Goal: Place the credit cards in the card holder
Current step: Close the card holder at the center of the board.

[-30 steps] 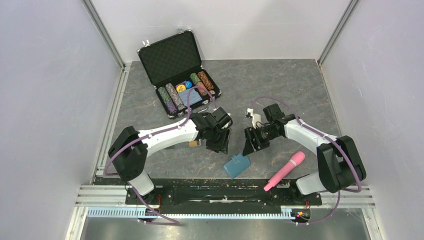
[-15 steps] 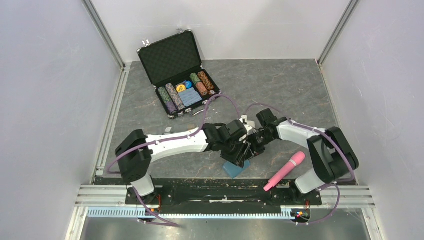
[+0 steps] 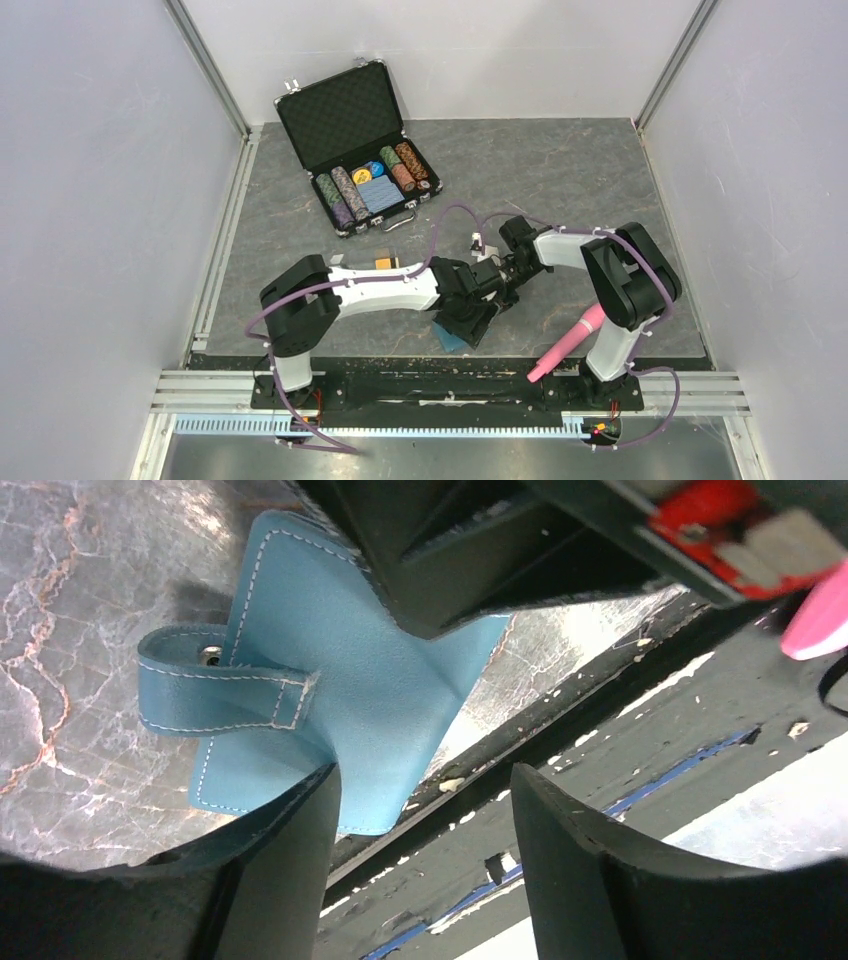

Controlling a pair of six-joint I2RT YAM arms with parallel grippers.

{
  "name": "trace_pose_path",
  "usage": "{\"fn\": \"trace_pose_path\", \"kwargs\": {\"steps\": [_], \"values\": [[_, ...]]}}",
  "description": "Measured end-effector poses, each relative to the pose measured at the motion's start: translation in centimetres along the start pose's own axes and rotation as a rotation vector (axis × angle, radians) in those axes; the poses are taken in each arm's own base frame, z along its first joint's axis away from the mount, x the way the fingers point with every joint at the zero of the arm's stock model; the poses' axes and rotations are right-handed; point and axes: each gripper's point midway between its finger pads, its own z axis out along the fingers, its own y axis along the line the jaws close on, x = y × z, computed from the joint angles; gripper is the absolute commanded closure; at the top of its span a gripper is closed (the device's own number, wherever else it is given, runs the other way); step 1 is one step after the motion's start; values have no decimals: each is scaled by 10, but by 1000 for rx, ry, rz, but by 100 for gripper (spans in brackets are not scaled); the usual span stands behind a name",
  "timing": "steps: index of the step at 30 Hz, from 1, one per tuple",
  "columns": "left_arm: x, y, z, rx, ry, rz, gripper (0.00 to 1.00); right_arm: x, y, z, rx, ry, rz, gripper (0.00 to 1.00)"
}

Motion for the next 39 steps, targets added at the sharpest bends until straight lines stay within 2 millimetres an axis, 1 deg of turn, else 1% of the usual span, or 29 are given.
{"fn": "trace_pose_path", "kwargs": {"steps": [4, 8, 12, 17, 19, 22, 28, 32, 36, 39], "values": [[5, -3, 0, -67, 13, 79, 26, 4, 2, 2, -30, 41, 19, 100], [16, -7, 2, -134, 32, 171, 26, 21, 3, 2, -47, 113, 41, 100], [33, -6, 3, -202, 68, 251, 26, 39, 6, 1, -71, 163, 79, 100], [40, -16, 5, -246, 90, 314, 25, 55, 10, 3, -109, 187, 141, 100], [41, -18, 6, -269, 94, 346, 25, 57, 12, 4, -120, 191, 168, 100], [42, -18, 6, -297, 93, 392, 23, 56, 17, 4, -139, 189, 200, 100], [40, -9, 2, -359, 80, 411, 21, 49, 24, 3, -160, 172, 253, 100], [35, -4, -3, -404, 48, 426, 21, 38, 32, -1, -162, 136, 253, 100], [29, -2, -15, -441, -8, 442, 21, 22, 43, -8, -167, 91, 234, 100], [25, 2, -28, -472, -45, 450, 25, 12, 49, -12, -171, 63, 219, 100]]}}
